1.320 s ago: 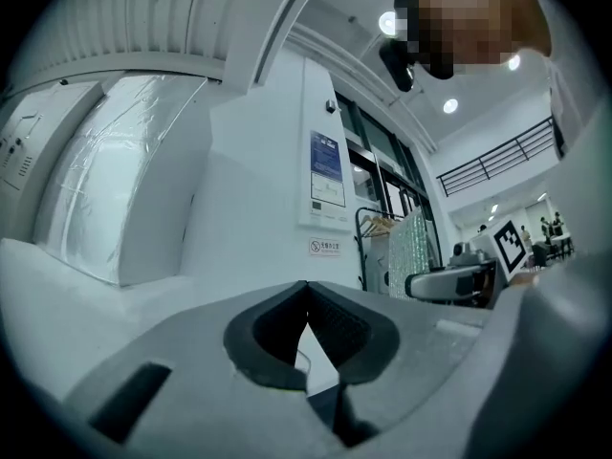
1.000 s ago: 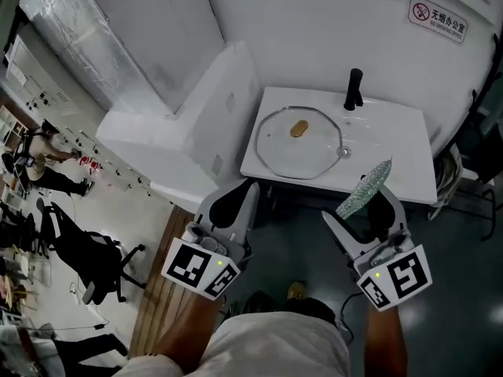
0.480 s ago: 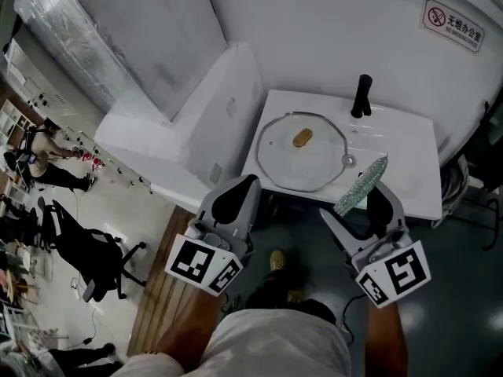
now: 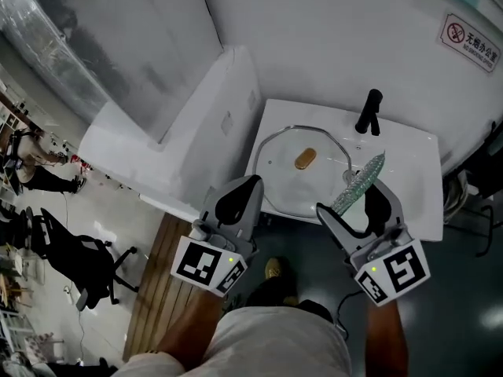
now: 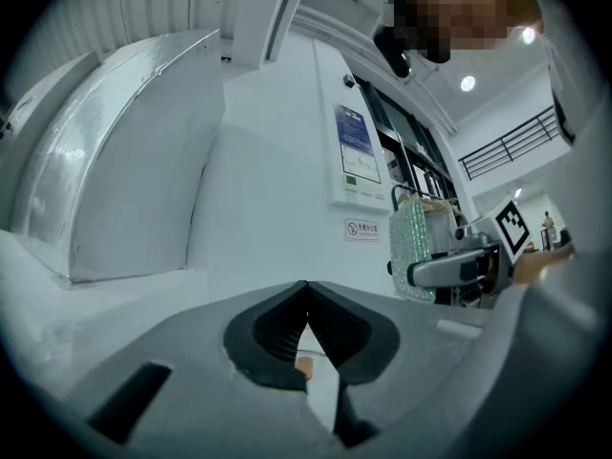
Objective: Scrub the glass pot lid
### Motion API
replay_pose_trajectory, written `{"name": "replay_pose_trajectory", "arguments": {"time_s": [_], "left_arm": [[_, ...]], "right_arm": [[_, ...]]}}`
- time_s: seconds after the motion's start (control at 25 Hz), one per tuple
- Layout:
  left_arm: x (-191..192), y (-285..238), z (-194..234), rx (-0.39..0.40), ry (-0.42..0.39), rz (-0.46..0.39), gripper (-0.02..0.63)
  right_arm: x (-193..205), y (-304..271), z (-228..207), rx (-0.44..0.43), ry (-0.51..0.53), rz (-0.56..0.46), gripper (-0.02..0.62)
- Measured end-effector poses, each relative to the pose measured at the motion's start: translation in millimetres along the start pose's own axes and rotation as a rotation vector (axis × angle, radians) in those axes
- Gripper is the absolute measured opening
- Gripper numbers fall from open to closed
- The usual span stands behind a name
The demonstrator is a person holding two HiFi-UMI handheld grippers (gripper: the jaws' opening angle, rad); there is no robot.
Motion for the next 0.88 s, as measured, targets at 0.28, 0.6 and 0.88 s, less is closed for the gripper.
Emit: {"name": "replay_pose_trajectory", "arguments": {"time_s": [0.28, 0.6, 0.88], "left_arm": [[8.8, -30.2, 41.4, 0.02, 0.001, 0.005, 0.015], [21.7, -60.2, 75.2, 0.059, 0.01, 0.016, 0.015], [33.0, -79.3, 97.0, 0.07, 0.025, 0.03, 0.015]], "right_arm": [[0.8, -52.4, -10.4, 0.011, 0.013, 0.021, 0.348], [8.0, -100.4, -17.4, 0.03, 0.015, 0.052, 0.348], [20.4, -132.8, -24.1, 0.026, 0.011, 0.093, 0.348]]}}
Point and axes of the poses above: the fingertips, and each gripper's own axes: y backward along the fingers, z to its left, x out of its underside, the point moved 8 cm from there along y, backward along the fingers, and after that the axes turned 8 degrees about x, right-handed, at the moved point
